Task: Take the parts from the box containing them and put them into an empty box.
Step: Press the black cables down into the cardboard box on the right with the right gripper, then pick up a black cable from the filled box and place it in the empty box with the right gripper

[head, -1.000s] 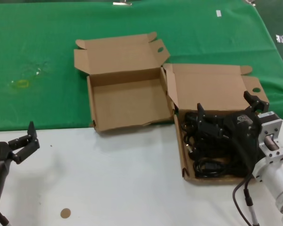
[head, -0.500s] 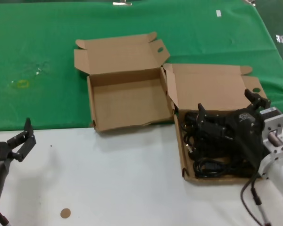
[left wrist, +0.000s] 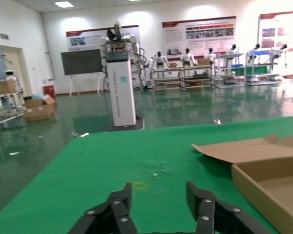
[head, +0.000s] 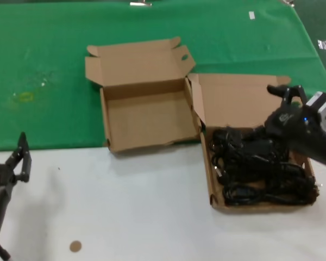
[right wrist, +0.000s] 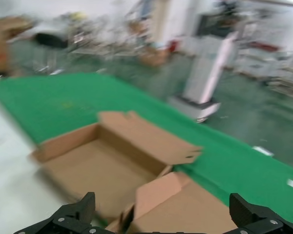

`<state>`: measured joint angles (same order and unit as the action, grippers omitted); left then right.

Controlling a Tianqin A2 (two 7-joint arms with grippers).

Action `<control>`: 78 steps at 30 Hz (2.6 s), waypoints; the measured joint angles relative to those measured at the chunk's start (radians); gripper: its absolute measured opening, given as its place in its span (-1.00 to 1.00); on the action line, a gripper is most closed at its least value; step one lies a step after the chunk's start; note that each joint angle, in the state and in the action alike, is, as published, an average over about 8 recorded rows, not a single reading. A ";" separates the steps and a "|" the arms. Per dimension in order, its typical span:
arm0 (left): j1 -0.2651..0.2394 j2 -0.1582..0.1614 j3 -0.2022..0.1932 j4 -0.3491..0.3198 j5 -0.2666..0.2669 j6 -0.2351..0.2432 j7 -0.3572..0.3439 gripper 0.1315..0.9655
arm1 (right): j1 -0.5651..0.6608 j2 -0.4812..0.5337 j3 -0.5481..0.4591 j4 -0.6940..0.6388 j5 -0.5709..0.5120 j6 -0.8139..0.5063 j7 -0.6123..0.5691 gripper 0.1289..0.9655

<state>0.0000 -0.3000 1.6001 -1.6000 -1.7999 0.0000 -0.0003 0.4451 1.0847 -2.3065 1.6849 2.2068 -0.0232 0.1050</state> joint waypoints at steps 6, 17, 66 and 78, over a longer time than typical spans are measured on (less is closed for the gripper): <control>0.000 0.000 0.000 0.000 0.000 0.000 0.000 -0.32 | 0.249 0.123 -0.171 -0.035 -0.162 -0.279 0.165 1.00; 0.000 0.000 0.000 0.000 0.000 0.000 0.000 -0.74 | 0.390 0.113 -0.138 -0.147 -0.391 -0.750 0.199 1.00; 0.000 0.000 0.000 0.000 0.000 0.000 0.000 -0.95 | 0.313 -0.206 0.209 -0.440 -0.803 -1.094 0.025 -0.21; 0.000 0.000 0.000 0.000 0.000 0.000 0.000 -0.95 | 0.339 -0.216 0.235 -0.426 -0.830 -1.132 0.035 -0.70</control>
<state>0.0000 -0.3000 1.6000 -1.6000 -1.7997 0.0000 -0.0003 0.7846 0.8684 -2.0713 1.2592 1.3767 -1.1550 0.1400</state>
